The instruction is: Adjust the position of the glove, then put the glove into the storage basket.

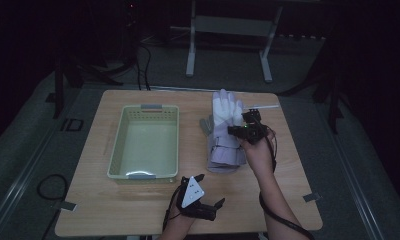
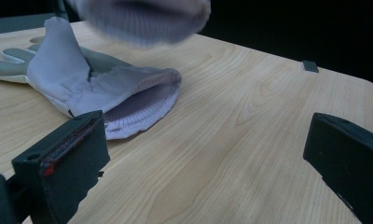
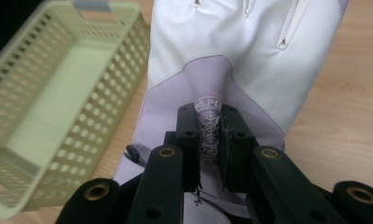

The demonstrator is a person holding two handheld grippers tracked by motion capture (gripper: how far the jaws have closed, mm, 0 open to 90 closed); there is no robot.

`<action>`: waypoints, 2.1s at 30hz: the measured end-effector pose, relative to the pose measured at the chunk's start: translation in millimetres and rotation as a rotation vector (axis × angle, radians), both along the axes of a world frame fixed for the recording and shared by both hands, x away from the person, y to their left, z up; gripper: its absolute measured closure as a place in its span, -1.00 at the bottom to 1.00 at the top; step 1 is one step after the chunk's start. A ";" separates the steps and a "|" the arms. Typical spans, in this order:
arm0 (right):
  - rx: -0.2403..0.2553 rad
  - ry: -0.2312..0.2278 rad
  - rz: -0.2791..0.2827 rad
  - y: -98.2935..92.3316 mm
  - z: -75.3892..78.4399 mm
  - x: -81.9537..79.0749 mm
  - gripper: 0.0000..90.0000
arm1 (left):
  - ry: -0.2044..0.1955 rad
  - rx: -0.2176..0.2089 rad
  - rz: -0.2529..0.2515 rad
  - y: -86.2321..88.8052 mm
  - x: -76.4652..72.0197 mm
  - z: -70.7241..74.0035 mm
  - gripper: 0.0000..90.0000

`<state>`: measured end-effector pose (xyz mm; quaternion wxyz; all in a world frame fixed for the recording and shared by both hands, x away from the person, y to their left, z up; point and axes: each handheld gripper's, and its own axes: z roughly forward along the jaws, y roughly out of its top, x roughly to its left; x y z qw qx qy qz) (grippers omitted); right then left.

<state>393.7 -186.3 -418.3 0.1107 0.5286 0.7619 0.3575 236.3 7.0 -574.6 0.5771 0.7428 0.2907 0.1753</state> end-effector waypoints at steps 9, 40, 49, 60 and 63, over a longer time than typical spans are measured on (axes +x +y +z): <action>-0.050 0.076 -0.020 9.0 -35.5 14.2 0.78 | 0.001 0.004 -0.002 0.4 0.1 0.0 -1.00; -0.106 0.062 0.143 2.6 -64.0 28.8 -0.16 | 0.006 0.003 0.004 -0.1 0.3 0.1 -1.00; -0.048 0.013 0.272 -16.3 -58.0 19.6 -0.61 | 0.005 0.010 0.010 -0.6 0.4 0.2 -1.00; -0.094 -0.116 0.408 -43.4 -56.2 4.6 -0.64 | 0.078 -0.004 -0.016 -5.1 3.9 7.5 -1.00; -0.079 -0.154 0.425 -50.1 -55.1 1.7 -0.64 | 0.090 -0.026 -0.039 -8.4 2.5 19.5 -1.00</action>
